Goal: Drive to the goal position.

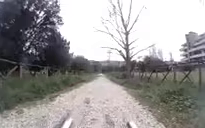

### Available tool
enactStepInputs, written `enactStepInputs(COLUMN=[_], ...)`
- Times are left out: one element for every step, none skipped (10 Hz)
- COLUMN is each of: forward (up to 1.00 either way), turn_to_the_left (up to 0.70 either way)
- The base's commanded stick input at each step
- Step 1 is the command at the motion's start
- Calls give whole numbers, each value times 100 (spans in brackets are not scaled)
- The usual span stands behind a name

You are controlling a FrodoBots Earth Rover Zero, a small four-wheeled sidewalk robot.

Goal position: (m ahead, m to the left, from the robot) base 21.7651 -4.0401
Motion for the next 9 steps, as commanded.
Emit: enactStepInputs(forward=[70,70,70,70,70,70,70,70,70], turn_to_the_left=[0,0,0,0,0,0,0,0,0])
